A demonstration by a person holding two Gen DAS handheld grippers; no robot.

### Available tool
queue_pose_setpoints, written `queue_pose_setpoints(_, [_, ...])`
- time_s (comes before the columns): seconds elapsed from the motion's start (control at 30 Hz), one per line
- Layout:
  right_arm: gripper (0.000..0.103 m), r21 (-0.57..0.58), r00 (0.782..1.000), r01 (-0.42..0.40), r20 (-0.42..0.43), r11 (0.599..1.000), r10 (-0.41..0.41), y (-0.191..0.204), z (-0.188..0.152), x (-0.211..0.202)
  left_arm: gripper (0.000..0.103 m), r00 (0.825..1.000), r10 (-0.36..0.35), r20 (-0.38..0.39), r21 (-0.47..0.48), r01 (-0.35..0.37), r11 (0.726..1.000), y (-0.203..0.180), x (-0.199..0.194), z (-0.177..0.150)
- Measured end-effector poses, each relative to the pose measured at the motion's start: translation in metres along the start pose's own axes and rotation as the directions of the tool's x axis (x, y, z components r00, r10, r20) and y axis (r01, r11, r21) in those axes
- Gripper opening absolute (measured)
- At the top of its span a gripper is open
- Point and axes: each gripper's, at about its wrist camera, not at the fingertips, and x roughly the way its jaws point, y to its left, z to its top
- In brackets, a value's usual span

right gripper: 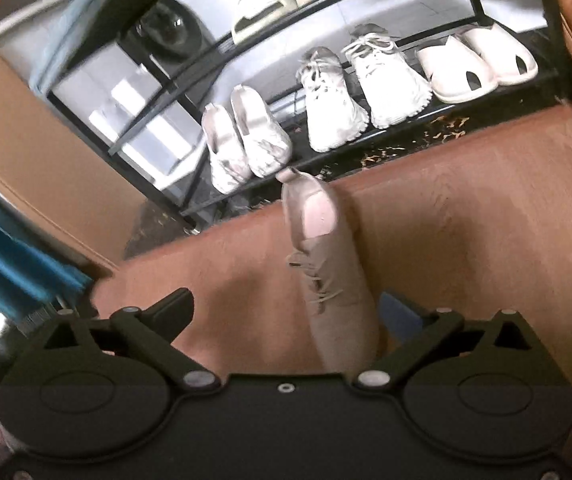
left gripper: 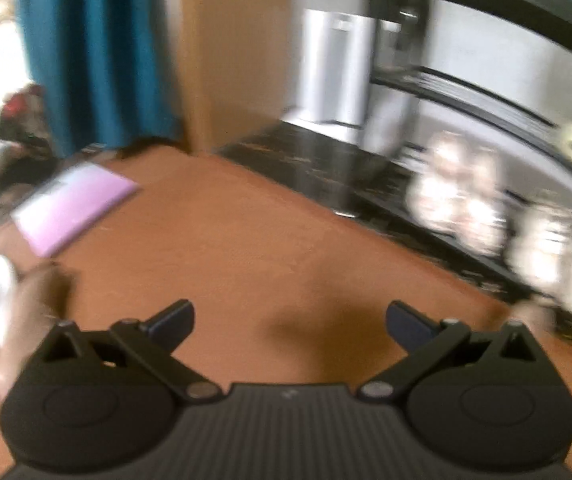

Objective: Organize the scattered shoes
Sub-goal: 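Grasp the second beige heeled shoe by the fan base with the left tool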

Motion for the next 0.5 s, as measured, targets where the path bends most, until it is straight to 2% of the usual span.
queue_pose_setpoints(0.03, [0.103,-0.003,1.000,-0.022,0.007,1.000,0.022,0.006,-0.002,-0.001,0.102,0.998,0.057,-0.007,-0.017,-0.057,0.998,0.017,0.007,-0.003])
queue_pose_setpoints(0.1, [0.103,-0.019,0.996,-0.081,0.024,0.997,0.081,0.024,-0.009,-0.002,0.102,0.992,0.122,-0.012,-0.048,-0.123,0.991,0.043,0.015,-0.008])
queue_pose_setpoints(0.13, [0.103,-0.039,0.993,-0.117,0.007,0.992,0.117,0.037,-0.015,0.000,0.102,0.978,0.209,-0.013,-0.077,-0.210,0.975,0.074,0.026,-0.013])
queue_pose_setpoints(0.23, [0.103,-0.100,0.974,-0.216,-0.084,0.971,0.208,0.076,-0.032,0.012,0.102,0.917,0.396,-0.042,-0.035,-0.397,0.917,0.118,0.053,-0.024])
queue_pose_setpoints(0.27, [0.103,-0.123,0.962,-0.256,-0.125,0.959,0.241,0.092,-0.041,0.016,0.102,0.906,0.422,-0.047,-0.024,-0.423,0.906,0.127,0.059,-0.026])
queue_pose_setpoints(0.4, [0.103,-0.180,0.941,-0.306,-0.203,0.935,0.270,0.125,-0.061,0.022,0.102,0.850,0.520,-0.089,0.075,-0.515,0.854,0.171,0.098,-0.044])
queue_pose_setpoints(0.43, [0.103,-0.218,0.933,-0.327,-0.232,0.920,0.276,0.139,-0.070,0.023,0.102,0.837,0.540,-0.091,0.126,-0.528,0.840,0.179,0.108,-0.049])
queue_pose_setpoints(0.5, [0.103,-0.266,0.924,-0.350,-0.254,0.898,0.284,0.152,-0.079,0.021,0.102,0.803,0.589,-0.091,0.252,-0.553,0.794,0.193,0.131,-0.061])
